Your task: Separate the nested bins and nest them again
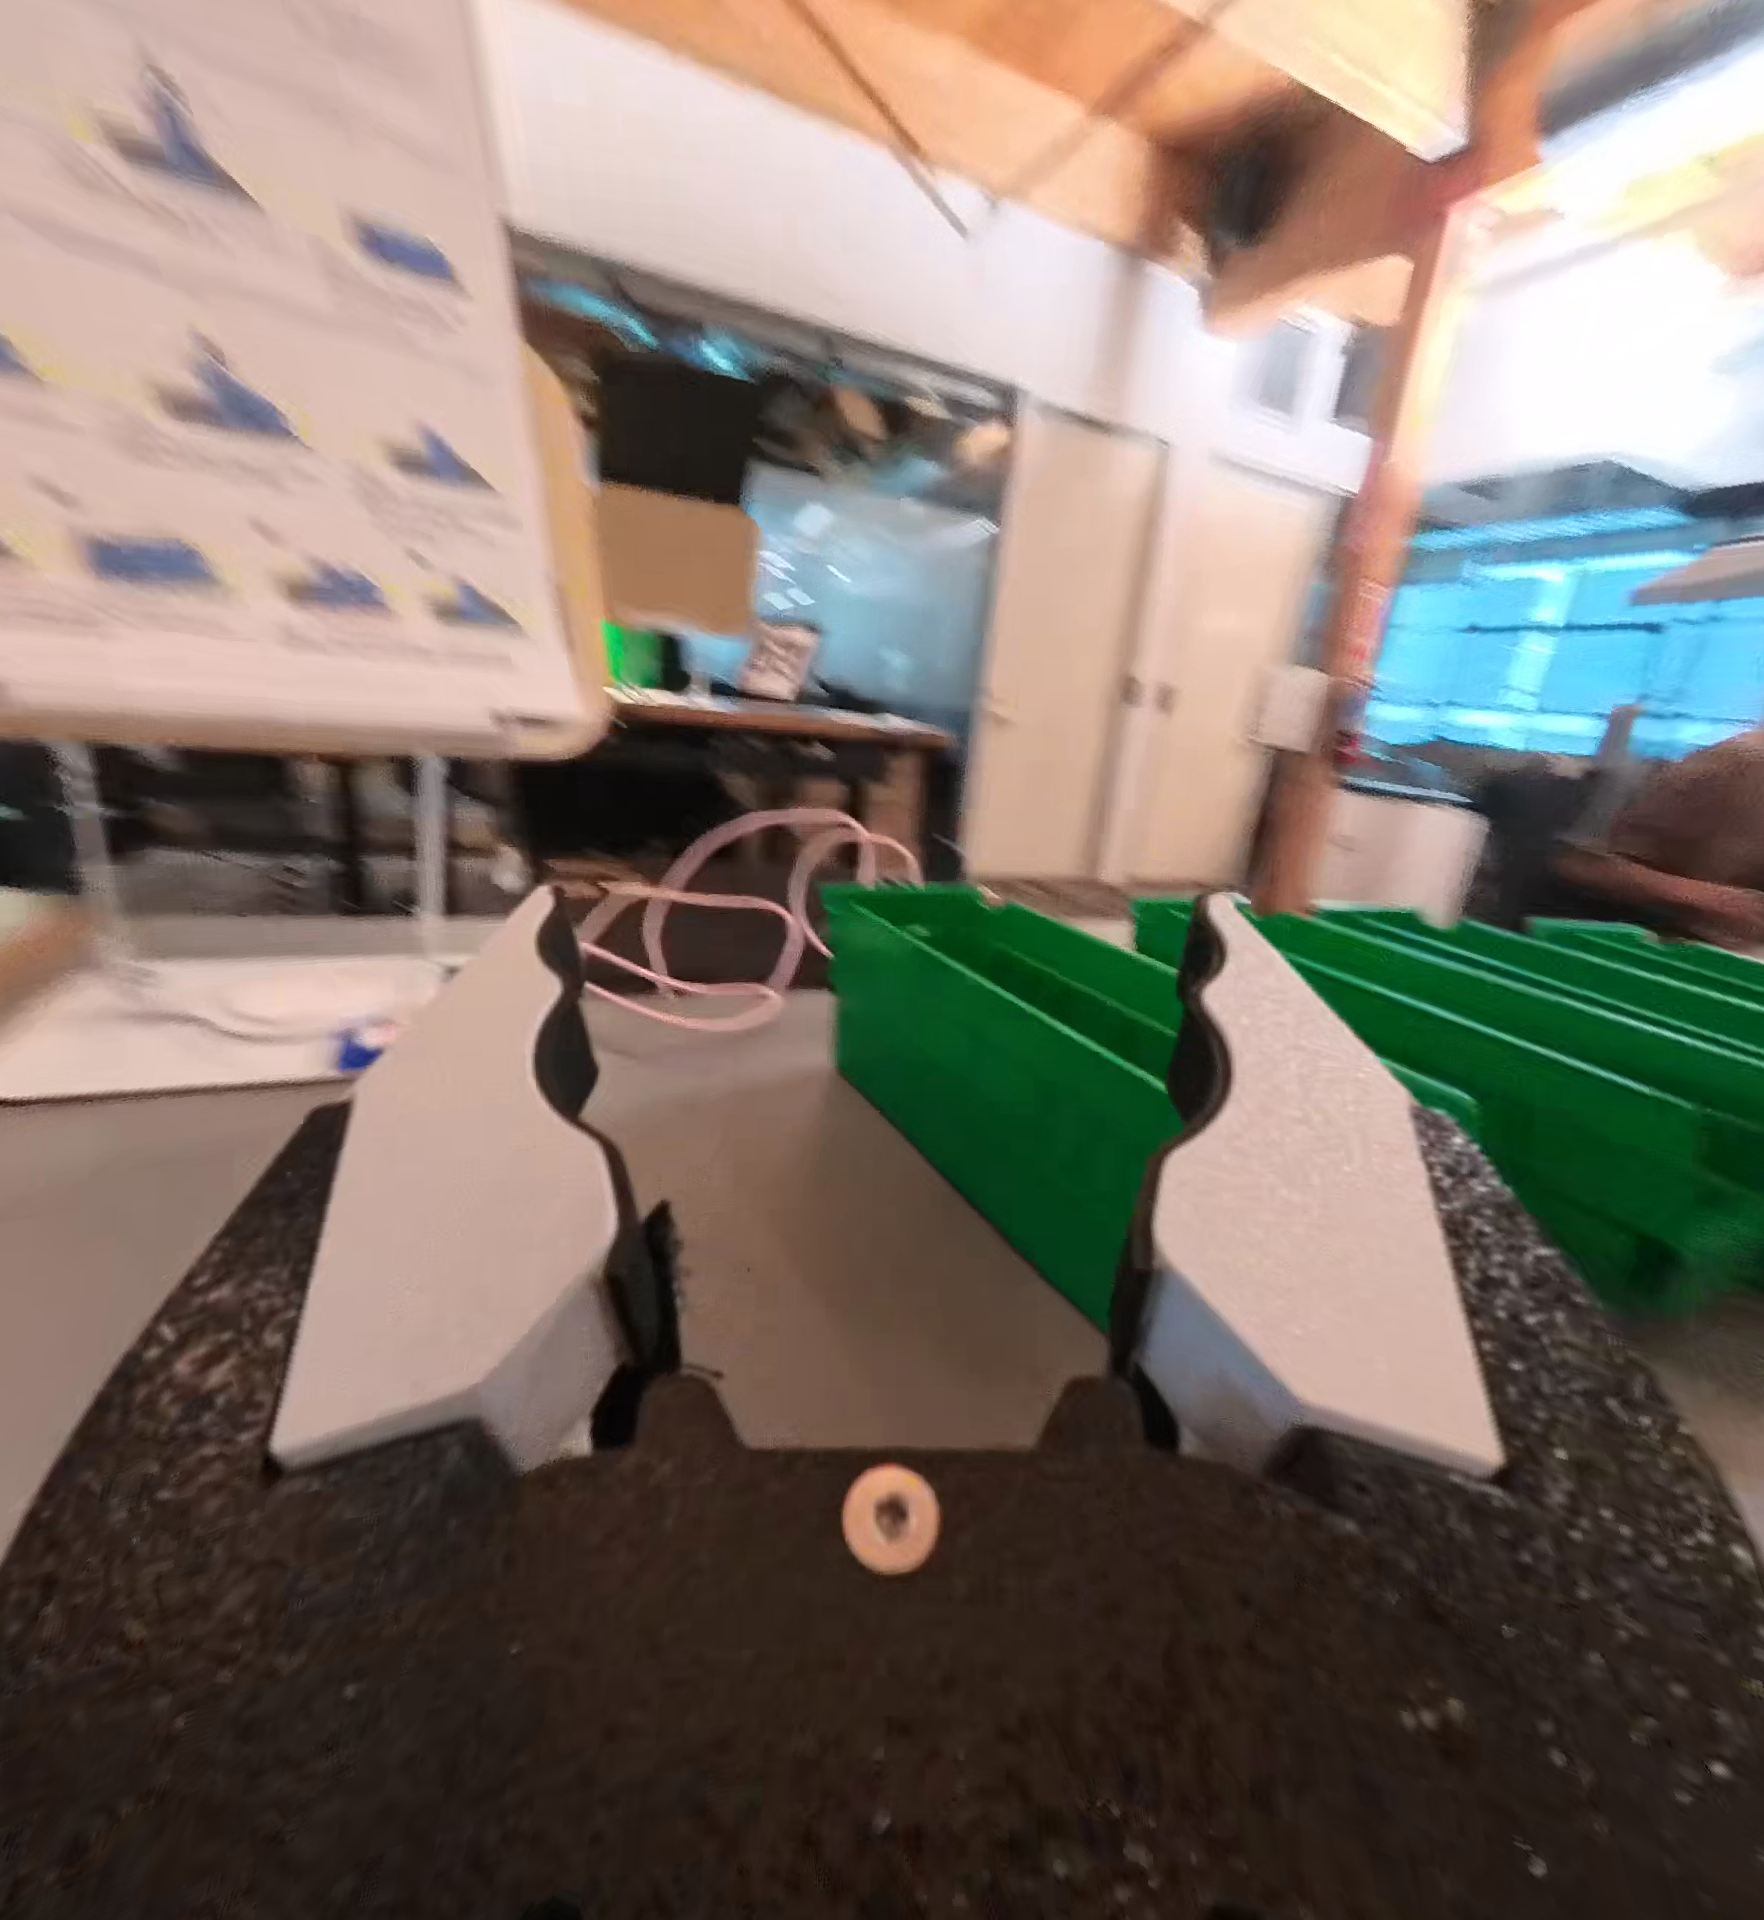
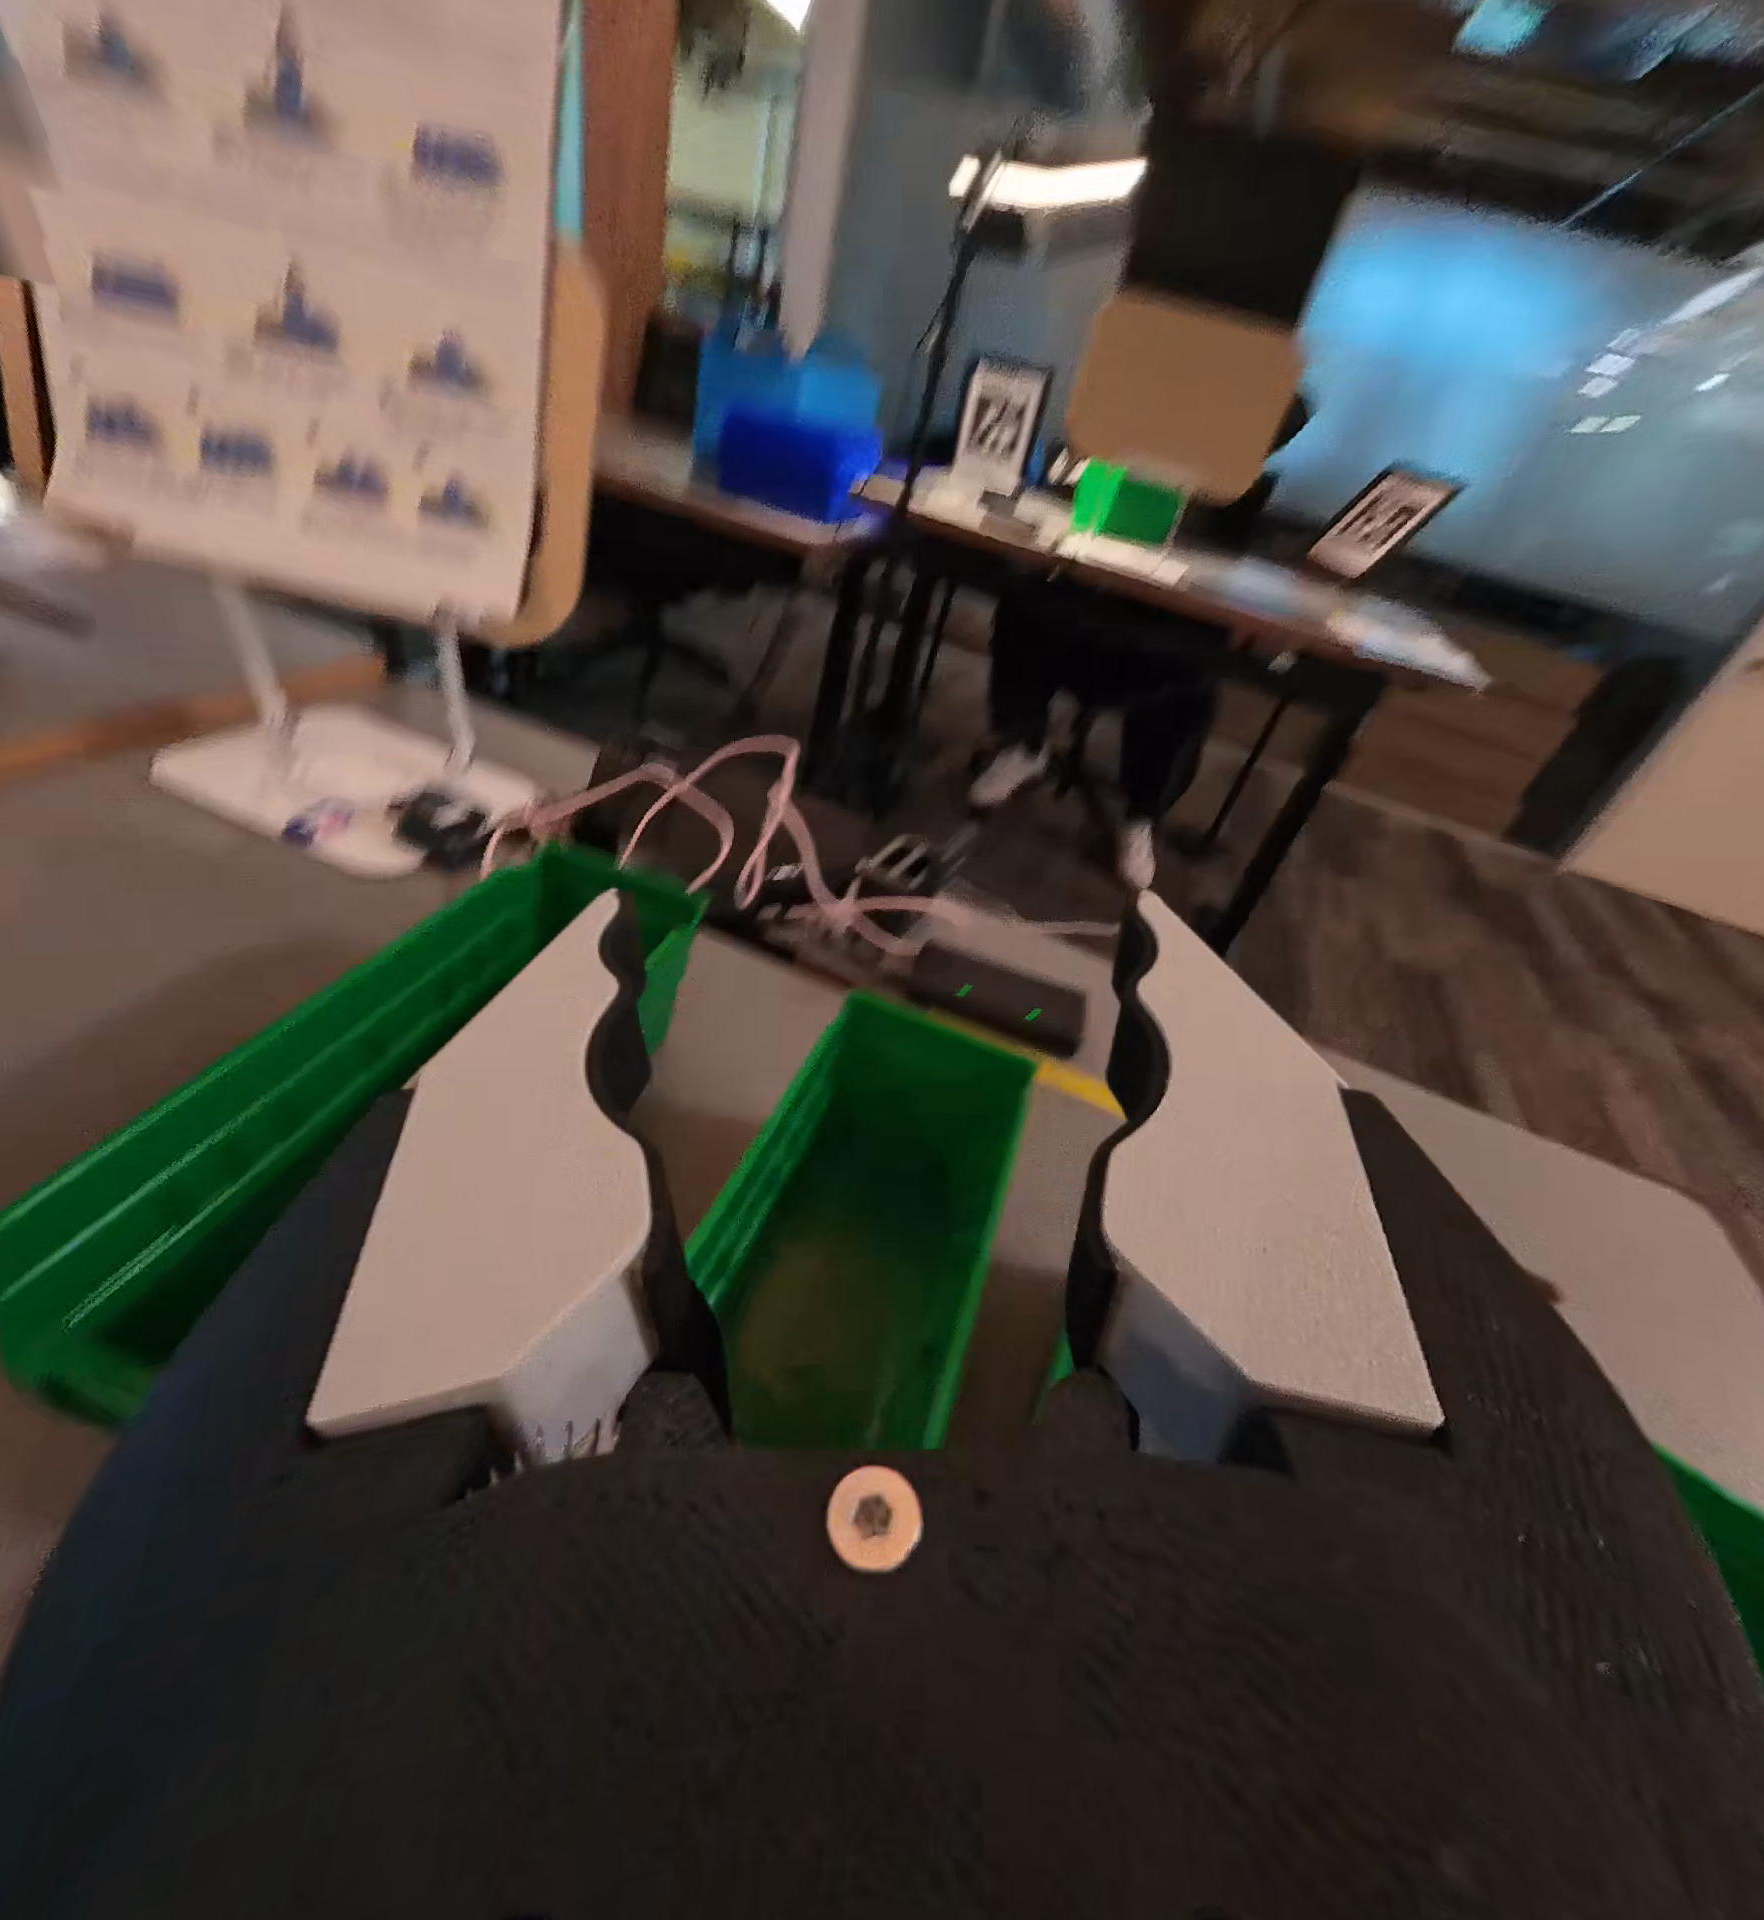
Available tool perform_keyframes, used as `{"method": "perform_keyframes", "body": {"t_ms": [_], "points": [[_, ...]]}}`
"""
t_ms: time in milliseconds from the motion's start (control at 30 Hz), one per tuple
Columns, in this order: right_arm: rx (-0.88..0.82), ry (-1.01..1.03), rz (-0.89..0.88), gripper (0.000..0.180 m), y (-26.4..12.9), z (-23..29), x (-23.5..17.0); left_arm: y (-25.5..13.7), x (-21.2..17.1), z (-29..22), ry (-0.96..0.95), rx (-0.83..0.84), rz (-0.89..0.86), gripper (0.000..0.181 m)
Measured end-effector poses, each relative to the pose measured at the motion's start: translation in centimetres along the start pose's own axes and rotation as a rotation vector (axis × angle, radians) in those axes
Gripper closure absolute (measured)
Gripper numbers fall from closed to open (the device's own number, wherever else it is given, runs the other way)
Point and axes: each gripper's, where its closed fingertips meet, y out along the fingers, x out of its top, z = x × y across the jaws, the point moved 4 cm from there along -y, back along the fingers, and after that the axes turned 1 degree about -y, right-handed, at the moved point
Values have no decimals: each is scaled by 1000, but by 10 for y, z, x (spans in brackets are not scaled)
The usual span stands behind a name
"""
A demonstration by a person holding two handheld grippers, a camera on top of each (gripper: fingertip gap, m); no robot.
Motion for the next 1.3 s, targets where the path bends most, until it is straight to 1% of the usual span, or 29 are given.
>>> {"method": "perform_keyframes", "body": {"t_ms": [67,167,267,300,367,467,500,533,600,667,733,800,867,967,1167,1267,1300], "points": [[-45,45,-102,89,-20,-39,13,-2,8,-5,30,50,-64,70],[-41,90,-213,90,-46,-83,19,2,6,-14,3,46,-78,69],[-36,72,-290,96,-63,-115,15,13,-3,-29,-40,-7,-24,71],[-44,49,-297,97,-66,-123,11,17,-7,-34,-52,-26,7,74],[-44,-12,-271,101,-63,-136,4,25,-16,-42,-39,-4,81,78],[0,-104,-130,101,-53,-145,-16,35,-26,-53,57,83,246,84],[8,-135,-88,101,-50,-147,-22,38,-26,-58,88,109,302,82],[5,-163,-55,101,-48,-150,-27,41,-24,-68,114,96,341,79],[-38,-188,-31,104,-48,-161,-31,46,-15,-94,145,45,387,85],[-77,-153,-36,112,-50,-172,-32,50,-1,-112,156,90,370,84],[-45,-99,-43,117,-52,-175,-34,56,8,-127,185,139,364,84],[-3,-45,-63,119,-54,-177,-33,63,10,-141,236,180,388,78],[21,-10,-82,120,-55,-179,-33,75,11,-161,271,134,371,77],[42,5,-90,120,-58,-180,-33,90,9,-188,236,67,342,78],[68,51,-79,120,-63,-185,-36,114,-5,-219,243,44,364,79],[68,59,-96,120,-68,-188,-34,131,-13,-238,218,-10,384,81],[65,64,-107,120,-70,-190,-33,137,-16,-245,212,-26,399,78]]}}
